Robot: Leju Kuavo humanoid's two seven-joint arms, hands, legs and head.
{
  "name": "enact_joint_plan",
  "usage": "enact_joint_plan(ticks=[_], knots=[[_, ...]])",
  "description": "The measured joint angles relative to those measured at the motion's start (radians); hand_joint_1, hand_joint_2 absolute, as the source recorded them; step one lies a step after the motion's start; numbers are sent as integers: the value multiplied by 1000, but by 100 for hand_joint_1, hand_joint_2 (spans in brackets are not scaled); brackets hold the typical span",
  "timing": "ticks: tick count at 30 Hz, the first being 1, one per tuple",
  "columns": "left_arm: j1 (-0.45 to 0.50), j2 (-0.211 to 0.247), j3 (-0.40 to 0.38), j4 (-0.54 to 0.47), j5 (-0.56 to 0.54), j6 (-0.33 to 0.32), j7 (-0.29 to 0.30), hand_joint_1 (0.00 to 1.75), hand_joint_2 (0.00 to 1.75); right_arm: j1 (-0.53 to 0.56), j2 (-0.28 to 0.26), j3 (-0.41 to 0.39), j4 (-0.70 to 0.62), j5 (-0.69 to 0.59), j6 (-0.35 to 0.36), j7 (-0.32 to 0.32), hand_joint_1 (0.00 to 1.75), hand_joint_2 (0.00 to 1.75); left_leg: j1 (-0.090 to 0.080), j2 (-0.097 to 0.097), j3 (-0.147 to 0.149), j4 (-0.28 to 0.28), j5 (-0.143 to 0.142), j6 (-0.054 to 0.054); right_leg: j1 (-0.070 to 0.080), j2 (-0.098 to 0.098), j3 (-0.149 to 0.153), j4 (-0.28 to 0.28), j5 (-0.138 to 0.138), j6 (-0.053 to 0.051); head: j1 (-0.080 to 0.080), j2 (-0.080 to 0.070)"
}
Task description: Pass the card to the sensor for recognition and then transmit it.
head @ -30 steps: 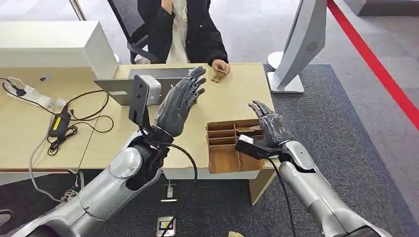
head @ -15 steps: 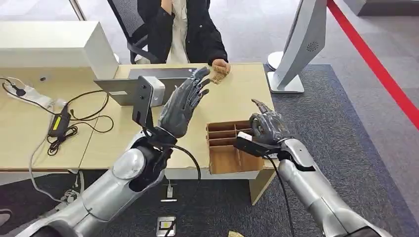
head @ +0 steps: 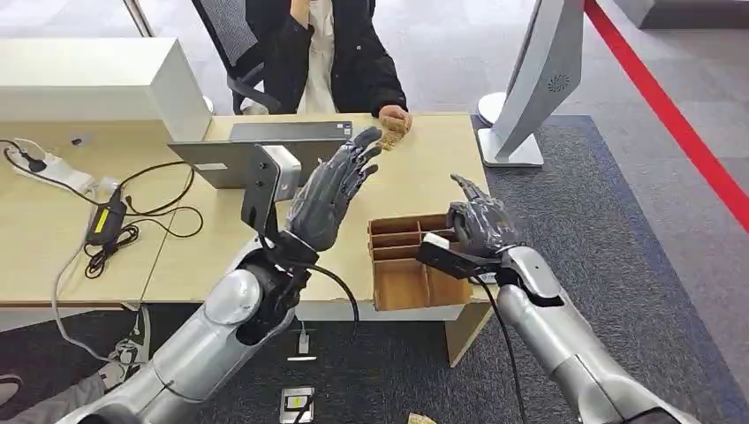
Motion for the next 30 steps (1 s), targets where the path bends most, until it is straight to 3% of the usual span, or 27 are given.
enact_joint_plan(ticks=[1, 2, 3, 4, 12, 30], knots=[[5, -5, 11, 1, -11, -10, 0, 0, 0, 0, 0, 0, -2, 4, 0, 0, 77, 175, 0, 0, 0, 0, 0, 0, 0, 0, 0, 0, 0, 0, 0, 0], [9, -8, 20, 2, -20, -21, 0, 0, 0, -1, 1, 0, -2, 6, 0, 0, 10, 175, 0, 0, 0, 0, 0, 0, 0, 0, 0, 0, 0, 0, 0, 0], [11, -11, 28, 4, -30, -31, 0, 0, 0, -1, 2, 0, -2, 9, -1, 0, 10, 175, 0, 0, 0, 0, 0, 0, 0, 0, 0, 0, 0, 0, 0, 0], [14, -16, 37, 5, -36, -38, 0, 0, 0, -1, 3, -1, -2, 10, -2, 0, 0, 175, 0, 0, 0, 0, 0, 0, 0, 0, 0, 0, 0, 0, 0, 0], [35, -33, 88, 7, -61, -66, 1, 0, 0, -2, 10, -5, -2, 27, -9, 10, 0, 175, 0, 0, 0, 0, 0, 0, 0, 0, 0, 0, 0, 0, 0, 0], [38, -39, 108, 6, -64, -69, 11, 0, 0, -18, 11, -18, -2, 40, -3, 21, 0, 175, 0, 0, 1, 0, 0, 0, 0, 0, 0, 0, 0, 0, 0, 0]])
